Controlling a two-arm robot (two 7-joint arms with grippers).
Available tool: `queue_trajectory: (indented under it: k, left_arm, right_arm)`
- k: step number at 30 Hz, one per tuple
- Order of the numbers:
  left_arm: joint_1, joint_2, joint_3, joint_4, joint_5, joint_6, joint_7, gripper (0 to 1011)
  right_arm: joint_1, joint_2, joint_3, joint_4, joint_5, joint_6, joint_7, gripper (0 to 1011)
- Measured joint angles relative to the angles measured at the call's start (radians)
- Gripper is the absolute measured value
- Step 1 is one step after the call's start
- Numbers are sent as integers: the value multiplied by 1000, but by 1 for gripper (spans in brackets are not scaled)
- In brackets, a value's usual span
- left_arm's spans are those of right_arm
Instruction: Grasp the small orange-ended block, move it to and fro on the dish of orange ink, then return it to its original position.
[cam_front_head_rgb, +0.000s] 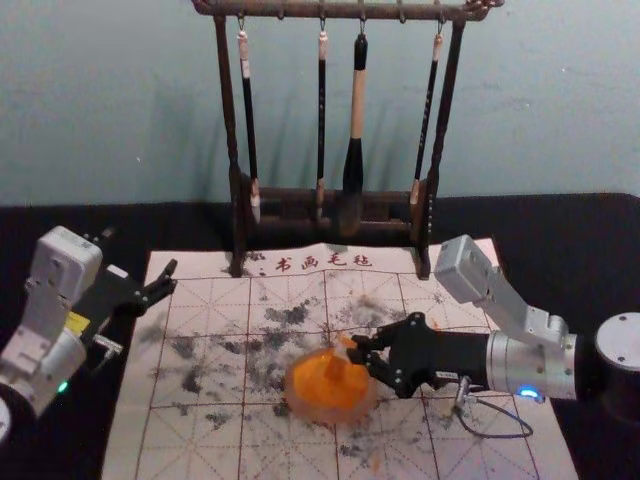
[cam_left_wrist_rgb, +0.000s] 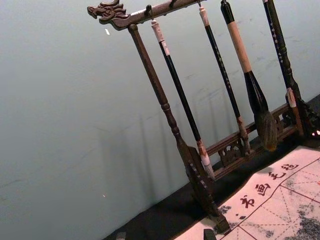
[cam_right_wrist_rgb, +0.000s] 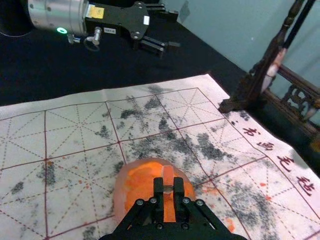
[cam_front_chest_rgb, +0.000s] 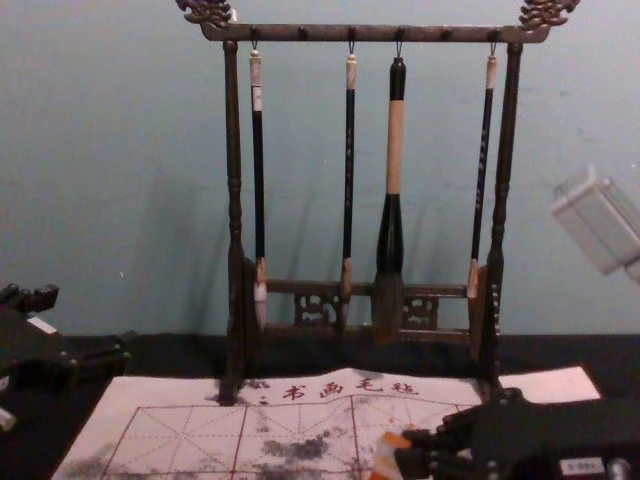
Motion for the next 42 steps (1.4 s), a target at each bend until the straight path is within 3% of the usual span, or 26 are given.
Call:
queue_trajectory:
  k: [9,25,36,42]
  left_arm:
    - [0,0,0,0,0,0,0,1001]
    - [0,0,0,0,0,0,0,1001]
    - [0,0,0,0,0,0,0,1001]
    - [0,0,0,0,0,0,0,1001]
  right_arm:
    - [-6,15,11,-7,-3,2,-1,83]
    - [-45,68,20,-93,1,16,15,83]
    - [-41,51,12,-99,-6,31,-4,83]
    - [-41,49,26,-107,-5,41,-27,83]
